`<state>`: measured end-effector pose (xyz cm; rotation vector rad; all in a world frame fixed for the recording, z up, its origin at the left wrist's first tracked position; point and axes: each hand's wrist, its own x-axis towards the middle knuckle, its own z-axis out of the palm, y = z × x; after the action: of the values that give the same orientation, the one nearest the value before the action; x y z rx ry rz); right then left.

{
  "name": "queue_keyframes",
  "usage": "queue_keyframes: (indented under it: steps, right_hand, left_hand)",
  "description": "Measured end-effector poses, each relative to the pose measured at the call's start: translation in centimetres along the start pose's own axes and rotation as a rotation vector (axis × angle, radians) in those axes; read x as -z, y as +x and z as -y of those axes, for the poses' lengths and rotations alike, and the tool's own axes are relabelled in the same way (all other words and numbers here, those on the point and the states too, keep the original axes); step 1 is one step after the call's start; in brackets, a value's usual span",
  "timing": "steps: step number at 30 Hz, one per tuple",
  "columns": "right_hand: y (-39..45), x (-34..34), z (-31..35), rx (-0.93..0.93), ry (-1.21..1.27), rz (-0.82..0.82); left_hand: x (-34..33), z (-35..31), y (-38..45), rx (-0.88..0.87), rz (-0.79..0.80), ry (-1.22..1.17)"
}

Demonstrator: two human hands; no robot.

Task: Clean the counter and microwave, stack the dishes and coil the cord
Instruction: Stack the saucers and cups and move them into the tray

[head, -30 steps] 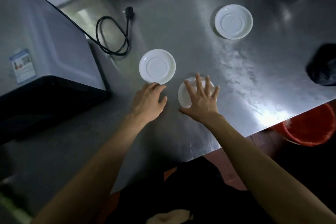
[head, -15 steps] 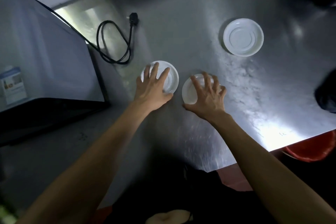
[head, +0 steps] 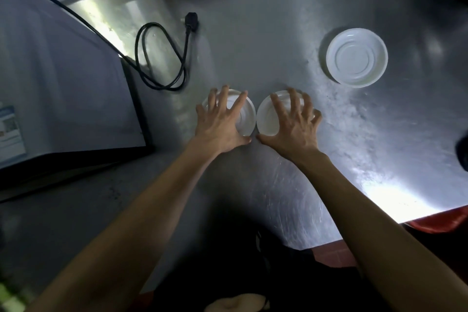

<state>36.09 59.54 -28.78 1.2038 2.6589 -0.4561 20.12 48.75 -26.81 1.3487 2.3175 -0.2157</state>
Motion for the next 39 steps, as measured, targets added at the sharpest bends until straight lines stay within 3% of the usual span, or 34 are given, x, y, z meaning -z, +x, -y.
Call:
queue_keyframes:
  steps: [19, 25, 39]
  right_hand:
    - [-8.5, 2.8, 5.1, 0.159, -0.060, -0.017]
    - [-12.2, 2.5, 9.8, 0.254, -0.080, -0.028]
    - [-24.3, -1.7, 24.9, 0.539, -0.216, -0.066]
  left_hand:
    - [-0.1, 3.1, -12.8, 0.114, -0.133, -0.122]
    - [-1.7, 6.1, -19.1, 0.160, -0.231, -0.194]
    - [-8.7, 17.2, -38.9, 0.416, -0.255, -0.325]
